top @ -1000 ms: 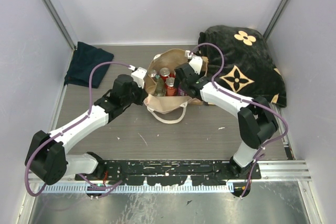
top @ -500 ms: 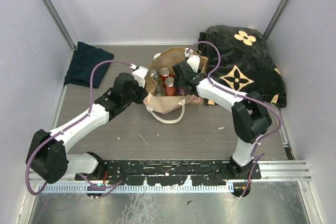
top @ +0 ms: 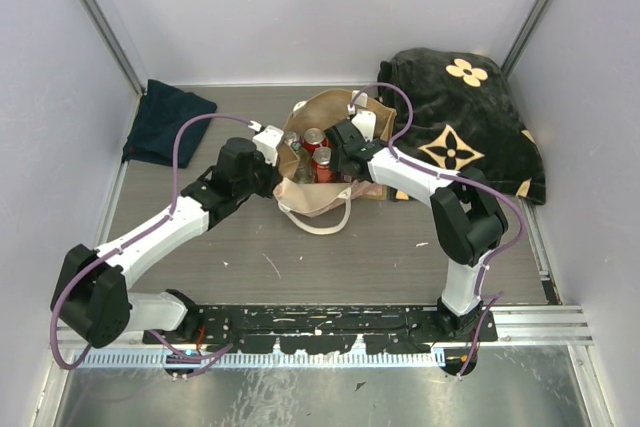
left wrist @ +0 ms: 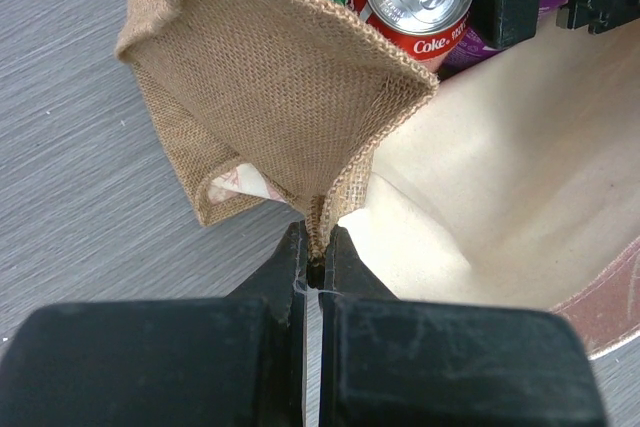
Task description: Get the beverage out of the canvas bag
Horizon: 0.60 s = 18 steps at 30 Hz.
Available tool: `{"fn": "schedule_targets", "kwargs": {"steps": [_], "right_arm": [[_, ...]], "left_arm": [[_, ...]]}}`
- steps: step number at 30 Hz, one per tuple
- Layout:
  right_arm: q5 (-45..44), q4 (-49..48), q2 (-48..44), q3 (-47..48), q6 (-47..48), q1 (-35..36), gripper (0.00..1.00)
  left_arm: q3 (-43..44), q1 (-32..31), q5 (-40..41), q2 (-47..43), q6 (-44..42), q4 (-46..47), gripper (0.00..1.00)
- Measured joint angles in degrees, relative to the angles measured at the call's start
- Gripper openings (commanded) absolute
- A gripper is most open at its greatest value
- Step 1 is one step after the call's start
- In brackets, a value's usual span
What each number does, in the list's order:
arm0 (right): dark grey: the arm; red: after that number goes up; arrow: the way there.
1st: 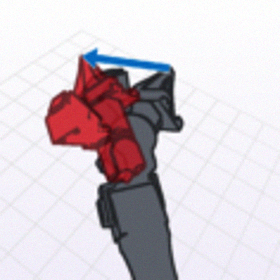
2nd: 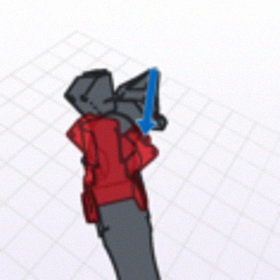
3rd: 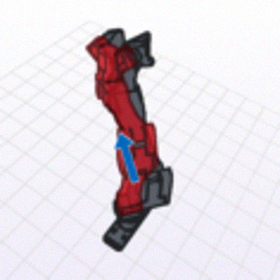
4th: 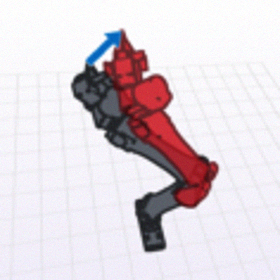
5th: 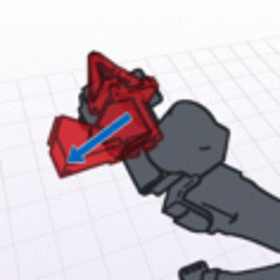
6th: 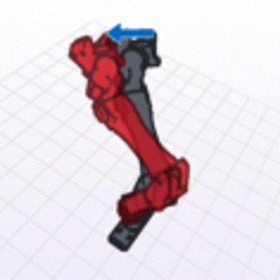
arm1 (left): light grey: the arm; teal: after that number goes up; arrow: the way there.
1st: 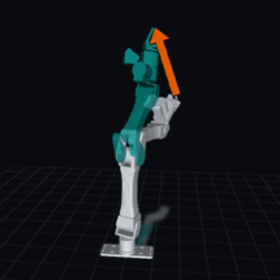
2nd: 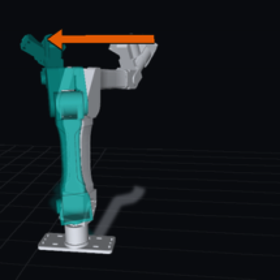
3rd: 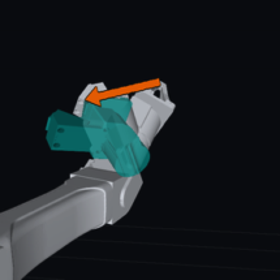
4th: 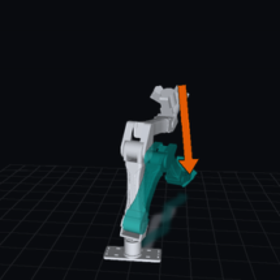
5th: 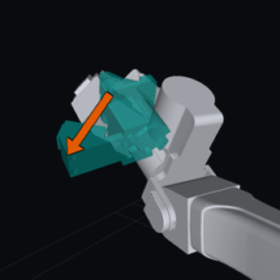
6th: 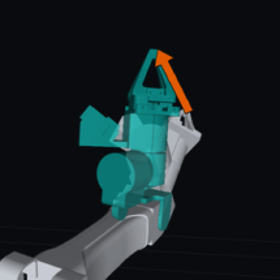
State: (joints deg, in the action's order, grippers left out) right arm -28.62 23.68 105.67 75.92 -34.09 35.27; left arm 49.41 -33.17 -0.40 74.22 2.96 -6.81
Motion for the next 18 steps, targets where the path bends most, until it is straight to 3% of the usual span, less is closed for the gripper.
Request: {"fn": "schedule_targets", "kwargs": {"steps": [9, 18], "right_arm": [[0.7, 1.3, -3.1, 0.0, 2.0, 0.0, 0.01], [1.7, 1.9, -18.1, 1.4, 7.8, 0.1, 0.01]], "left_arm": [[0.0, 0.0, -0.2, 0.5, -1.0, 0.3, 0.0], [0.0, 0.0, 0.0, 0.5, -1.9, 0.5, 0.0]]}}
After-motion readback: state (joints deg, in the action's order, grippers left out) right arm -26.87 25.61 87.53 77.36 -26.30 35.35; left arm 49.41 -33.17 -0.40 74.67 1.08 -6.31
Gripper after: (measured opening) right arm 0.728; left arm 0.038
